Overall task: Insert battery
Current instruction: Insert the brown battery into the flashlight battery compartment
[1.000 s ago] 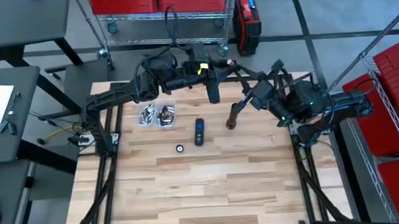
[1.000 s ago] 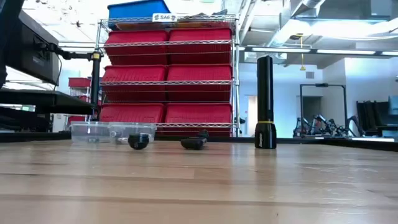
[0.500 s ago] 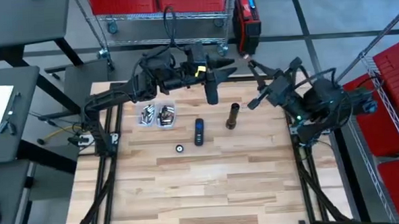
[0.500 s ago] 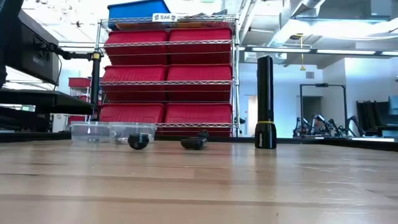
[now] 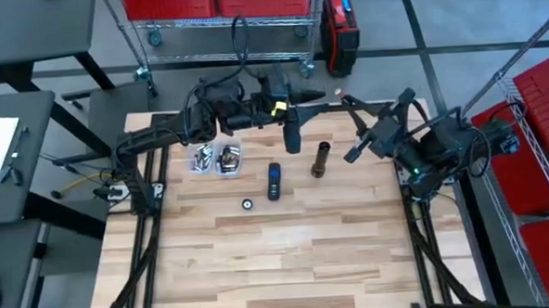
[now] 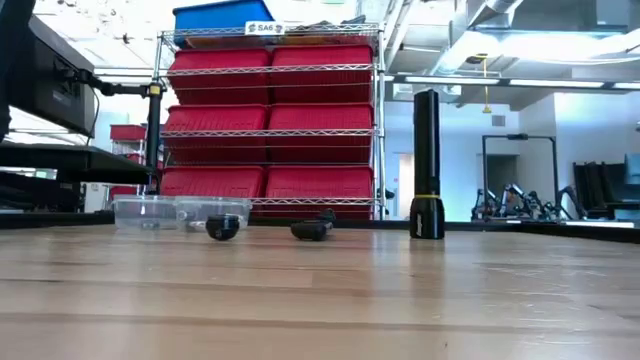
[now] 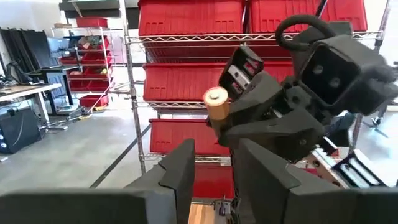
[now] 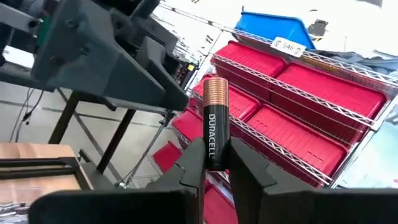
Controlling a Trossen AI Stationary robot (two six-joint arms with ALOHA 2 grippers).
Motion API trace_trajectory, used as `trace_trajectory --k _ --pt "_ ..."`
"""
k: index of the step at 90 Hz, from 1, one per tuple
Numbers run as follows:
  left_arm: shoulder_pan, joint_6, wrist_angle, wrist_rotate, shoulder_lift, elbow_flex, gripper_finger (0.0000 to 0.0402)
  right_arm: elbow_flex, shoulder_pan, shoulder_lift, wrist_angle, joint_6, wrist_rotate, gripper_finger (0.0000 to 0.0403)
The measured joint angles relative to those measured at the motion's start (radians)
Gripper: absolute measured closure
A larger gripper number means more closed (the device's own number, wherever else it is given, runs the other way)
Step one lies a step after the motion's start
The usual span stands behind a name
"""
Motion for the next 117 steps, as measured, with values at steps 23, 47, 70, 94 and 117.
trace_trajectory --k 23,47,70,94,117 --pt "-0.006 -0.053 -0.031 0.004 0.000 0.000 0.0259 0.000 0.004 0.000 -0.034 0.028 0.000 0.0369" --pt "-0.011 -0.031 -0.108 0.005 -0.002 0.000 0.0249 0.000 0.040 0.001 -0.033 0.027 0.000 0.0369" --pt "-0.026 -0.029 -0.155 0.006 -0.016 0.000 0.0249 0.000 0.107 0.000 -0.024 0.025 -0.005 0.0369" --pt "-0.036 0.005 -0.162 0.008 -0.025 0.000 0.0249 -0.001 0.111 0.000 -0.025 0.023 -0.005 0.0369" --pt "-0.037 -0.057 -0.160 0.008 -0.025 0.000 0.0249 -0.001 0.105 0.000 -0.026 0.018 -0.005 0.0369"
